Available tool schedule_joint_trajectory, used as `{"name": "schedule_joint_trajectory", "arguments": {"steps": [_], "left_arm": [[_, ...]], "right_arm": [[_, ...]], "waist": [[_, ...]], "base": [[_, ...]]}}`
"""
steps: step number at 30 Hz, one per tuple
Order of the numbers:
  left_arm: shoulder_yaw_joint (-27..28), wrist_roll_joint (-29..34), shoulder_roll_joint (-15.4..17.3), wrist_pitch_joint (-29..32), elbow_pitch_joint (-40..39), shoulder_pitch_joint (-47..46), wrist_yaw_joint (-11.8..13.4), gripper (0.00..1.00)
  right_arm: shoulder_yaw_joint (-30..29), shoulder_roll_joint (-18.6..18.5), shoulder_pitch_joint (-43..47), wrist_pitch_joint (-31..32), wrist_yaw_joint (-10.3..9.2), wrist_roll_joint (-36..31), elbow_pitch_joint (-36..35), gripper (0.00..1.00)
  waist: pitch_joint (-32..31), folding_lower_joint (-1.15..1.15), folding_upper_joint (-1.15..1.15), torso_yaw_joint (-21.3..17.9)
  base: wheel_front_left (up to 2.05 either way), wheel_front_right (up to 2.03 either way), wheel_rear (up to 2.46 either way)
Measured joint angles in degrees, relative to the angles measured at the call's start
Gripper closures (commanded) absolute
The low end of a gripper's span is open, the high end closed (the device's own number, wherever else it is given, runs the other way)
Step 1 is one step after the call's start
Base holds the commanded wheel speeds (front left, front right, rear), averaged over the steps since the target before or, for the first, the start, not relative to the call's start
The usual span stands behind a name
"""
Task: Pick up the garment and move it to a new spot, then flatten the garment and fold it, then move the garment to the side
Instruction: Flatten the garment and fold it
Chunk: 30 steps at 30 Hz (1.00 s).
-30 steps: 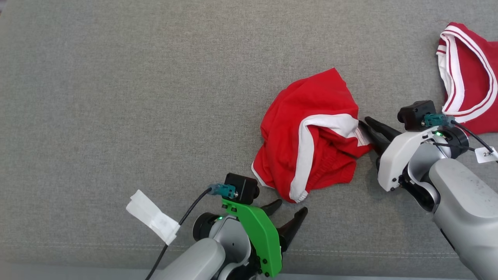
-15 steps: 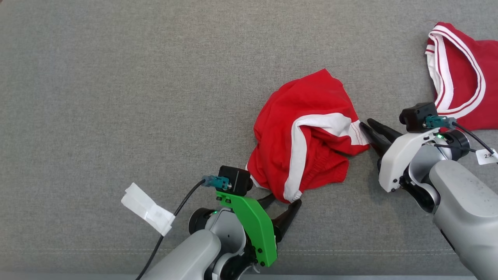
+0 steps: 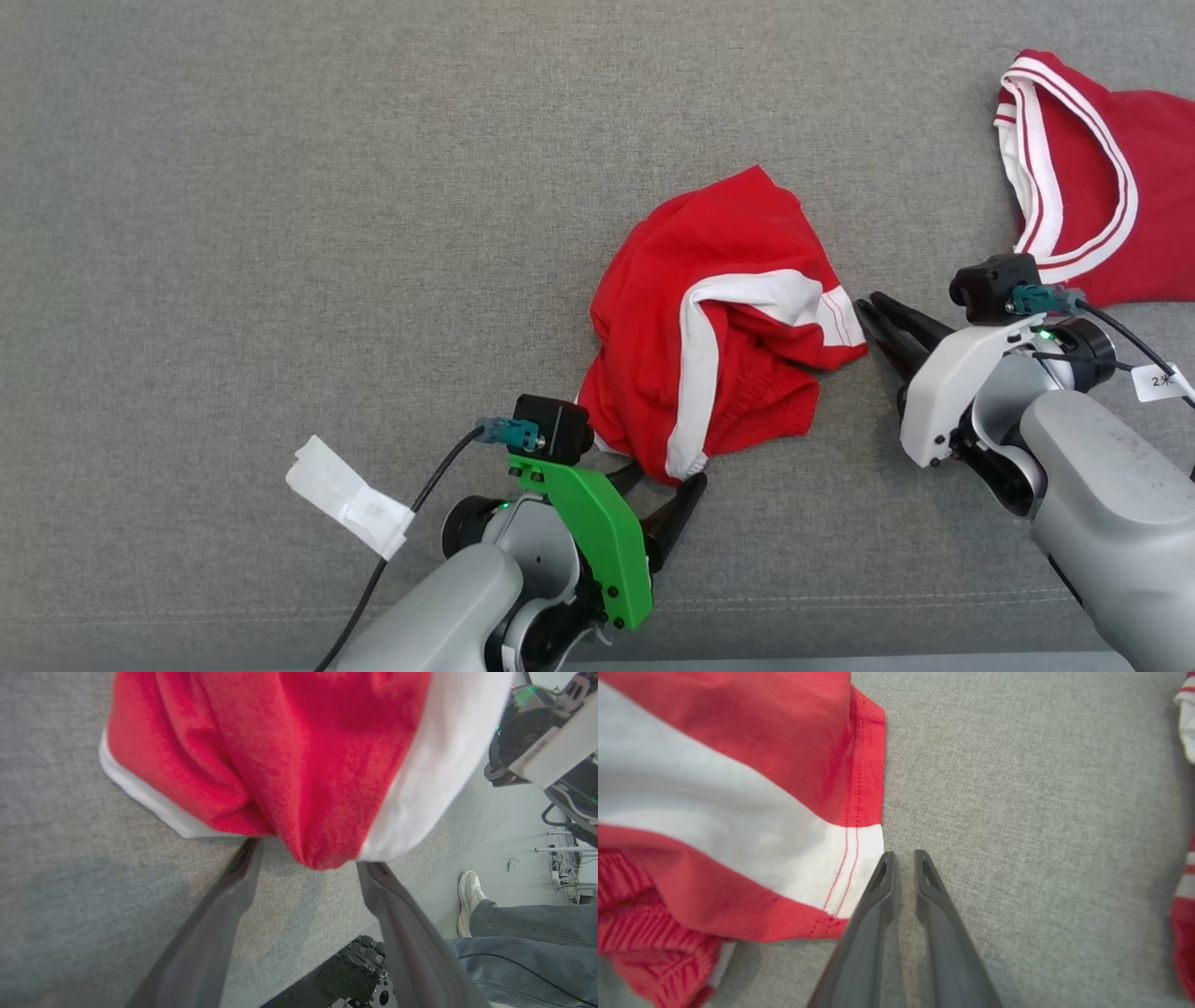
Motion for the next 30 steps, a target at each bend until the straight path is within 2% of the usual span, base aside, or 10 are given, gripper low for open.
{"name": "schedule_joint_trajectory", "arguments": {"steps": [2,3,5,7,8,9,10,22,30], "left_arm": [[-0.01,-0.22,-0.03,-0.38,0.43,-0.15,0.0,0.0],[-0.02,-0.22,-0.04,-0.41,0.58,-0.34,0.0,0.0],[-0.03,-0.24,-0.05,-0.81,0.8,-0.64,0.0,0.0],[-0.2,-0.31,-0.05,-0.82,1.02,-0.89,0.0,0.0],[-0.3,-0.32,-0.05,-0.87,1.15,-1.0,0.0,0.0],[-0.37,-0.32,-0.05,-0.88,1.31,-1.1,0.0,0.0],[-0.4,-0.32,-0.05,-0.92,1.45,-1.19,0.0,0.0],[0.0,-0.83,-0.15,-2.38,3.72,-1.51,0.0,0.0],[0.46,-0.83,-0.15,-2.58,4.08,-1.55,0.0,0.0]], "right_arm": [[0.12,0.03,-0.01,-0.14,0.0,0.13,0.16,0.75],[0.2,0.07,-0.02,-0.14,0.0,0.14,0.22,0.68],[0.49,0.11,-0.02,-0.16,0.0,0.14,0.25,0.45],[0.79,0.24,-0.03,-0.26,0.07,0.14,0.24,0.15],[0.89,0.3,-0.03,-0.58,0.07,0.14,0.24,0.06],[0.93,0.31,-0.03,-0.67,0.07,0.14,0.23,0.02],[0.92,0.27,-0.03,-0.81,0.07,0.14,0.2,0.0],[0.74,-0.4,0.03,-3.66,0.07,0.43,-2.93,0.0],[2.01,0.66,2.19,-1.9,0.05,3.26,-4.1,0.0]], "waist": [[-0.04,0.0,0.0,-0.11],[-0.06,0.0,0.0,-0.14],[-0.12,0.0,0.0,-0.18],[-0.19,0.0,0.0,-0.19],[-0.23,0.0,0.0,-0.18],[-0.28,0.0,0.0,-0.18],[-0.34,0.0,0.0,-0.17],[-1.27,0.0,0.0,-0.43],[-1.6,0.0,0.0,-1.13]], "base": [[0.0,0.0,0.0],[0.0,0.0,0.0],[0.0,0.0,0.0],[0.0,0.0,0.0],[0.0,0.0,0.0],[0.0,0.0,0.0],[0.0,0.0,0.0],[0.0,0.0,0.0],[0.0,0.0,0.0]]}}
